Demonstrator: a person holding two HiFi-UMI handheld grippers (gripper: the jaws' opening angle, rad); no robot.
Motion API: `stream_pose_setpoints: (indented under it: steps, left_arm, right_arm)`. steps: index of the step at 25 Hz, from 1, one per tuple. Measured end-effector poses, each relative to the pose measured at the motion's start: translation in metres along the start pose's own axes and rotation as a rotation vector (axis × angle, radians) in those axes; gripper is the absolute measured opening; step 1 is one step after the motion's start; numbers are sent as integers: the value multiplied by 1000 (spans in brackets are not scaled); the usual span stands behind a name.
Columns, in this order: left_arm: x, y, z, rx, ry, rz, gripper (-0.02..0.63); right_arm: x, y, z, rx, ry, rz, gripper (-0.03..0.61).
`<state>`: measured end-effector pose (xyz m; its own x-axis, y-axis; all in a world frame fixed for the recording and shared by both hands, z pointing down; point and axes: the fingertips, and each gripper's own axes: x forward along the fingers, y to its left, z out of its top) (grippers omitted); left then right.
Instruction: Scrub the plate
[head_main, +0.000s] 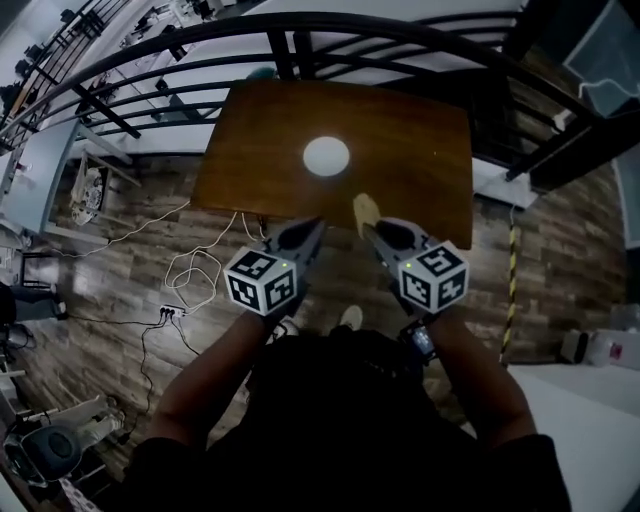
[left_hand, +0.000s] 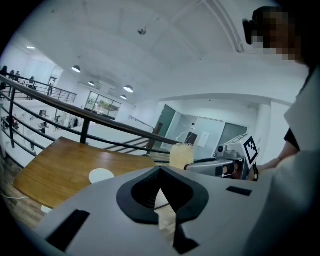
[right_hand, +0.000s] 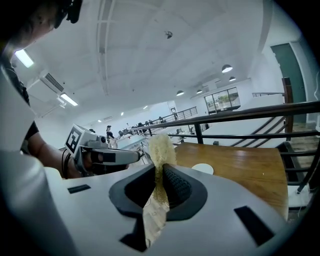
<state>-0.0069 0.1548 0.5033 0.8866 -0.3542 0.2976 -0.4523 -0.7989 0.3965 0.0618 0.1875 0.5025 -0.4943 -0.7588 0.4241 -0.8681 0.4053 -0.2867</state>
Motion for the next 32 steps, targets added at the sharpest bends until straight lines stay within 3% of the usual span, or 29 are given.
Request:
stream_pose_setpoints:
  steps: [14,19,23,32]
  left_arm:
    - [-139,8,-36,11,9,-53,8]
    - [-191,5,-50,50,28,-85,8]
    - [-229,3,-75,47,47,-101,8]
    - [-243,30,-81,28,43,-100,8]
  right_arm:
    - [18,136,-29,10,-15,-63,49]
    - [23,191,-41,29,-24,-85,49]
    - [21,233,-62,38,-37,-97,49]
    - [48,249,-71,59,-22,-101,49]
